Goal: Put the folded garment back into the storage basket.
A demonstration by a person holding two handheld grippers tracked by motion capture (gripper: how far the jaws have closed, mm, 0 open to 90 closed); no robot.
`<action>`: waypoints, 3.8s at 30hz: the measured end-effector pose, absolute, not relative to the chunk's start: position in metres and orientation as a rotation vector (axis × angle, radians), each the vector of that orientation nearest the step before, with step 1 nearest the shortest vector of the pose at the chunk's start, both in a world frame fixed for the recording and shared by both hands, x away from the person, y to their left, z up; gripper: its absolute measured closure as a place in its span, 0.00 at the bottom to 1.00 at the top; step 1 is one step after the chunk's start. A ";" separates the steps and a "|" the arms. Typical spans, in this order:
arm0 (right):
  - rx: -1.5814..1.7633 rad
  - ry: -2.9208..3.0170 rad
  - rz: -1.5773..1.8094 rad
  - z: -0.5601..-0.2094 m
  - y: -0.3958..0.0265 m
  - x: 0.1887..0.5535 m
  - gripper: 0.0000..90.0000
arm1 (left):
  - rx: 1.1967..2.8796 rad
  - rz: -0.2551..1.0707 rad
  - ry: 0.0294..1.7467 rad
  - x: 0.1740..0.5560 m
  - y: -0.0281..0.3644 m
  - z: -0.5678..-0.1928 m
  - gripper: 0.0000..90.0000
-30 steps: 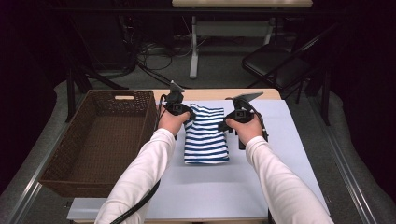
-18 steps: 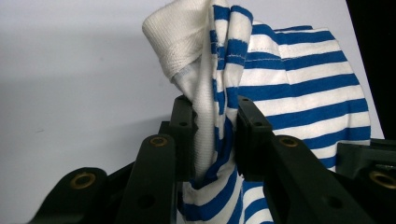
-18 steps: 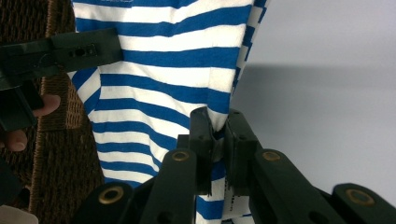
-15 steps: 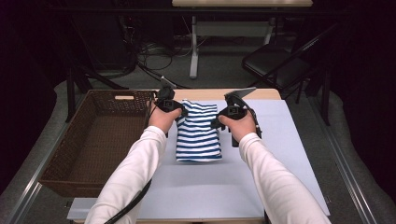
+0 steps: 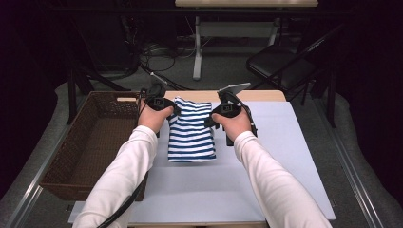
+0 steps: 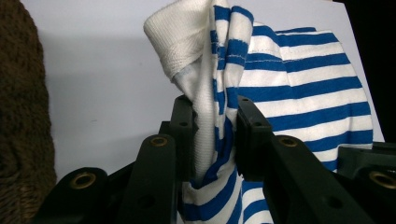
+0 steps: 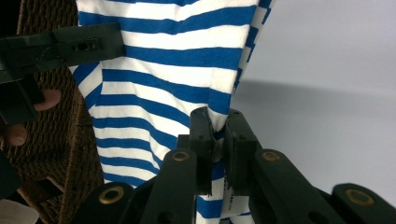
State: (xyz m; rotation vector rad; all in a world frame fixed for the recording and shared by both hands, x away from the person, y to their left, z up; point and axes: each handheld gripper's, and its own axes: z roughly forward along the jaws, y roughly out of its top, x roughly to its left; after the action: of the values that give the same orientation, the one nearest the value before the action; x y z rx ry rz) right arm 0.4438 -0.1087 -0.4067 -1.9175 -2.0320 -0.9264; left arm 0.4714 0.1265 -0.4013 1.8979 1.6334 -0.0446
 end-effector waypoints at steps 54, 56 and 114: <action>-1.750 -2.134 -0.921 -0.379 -0.008 0.439 0.94 | 1.789 0.029 1.715 0.450 0.226 -0.366 0.81; -1.740 -2.139 -0.915 -0.379 -0.004 0.440 0.94 | 1.787 0.034 1.725 0.449 0.231 -0.366 0.81; -1.616 -2.176 -0.925 -0.383 0.088 0.427 0.94 | 1.683 0.064 1.809 0.430 0.314 -0.367 0.82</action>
State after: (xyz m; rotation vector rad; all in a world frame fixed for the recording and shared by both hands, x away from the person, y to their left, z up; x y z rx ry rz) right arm 0.4271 0.0876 -0.3826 -1.6164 -2.1761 -0.9250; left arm 0.4300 0.3135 -0.3673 1.6834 1.8091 0.0636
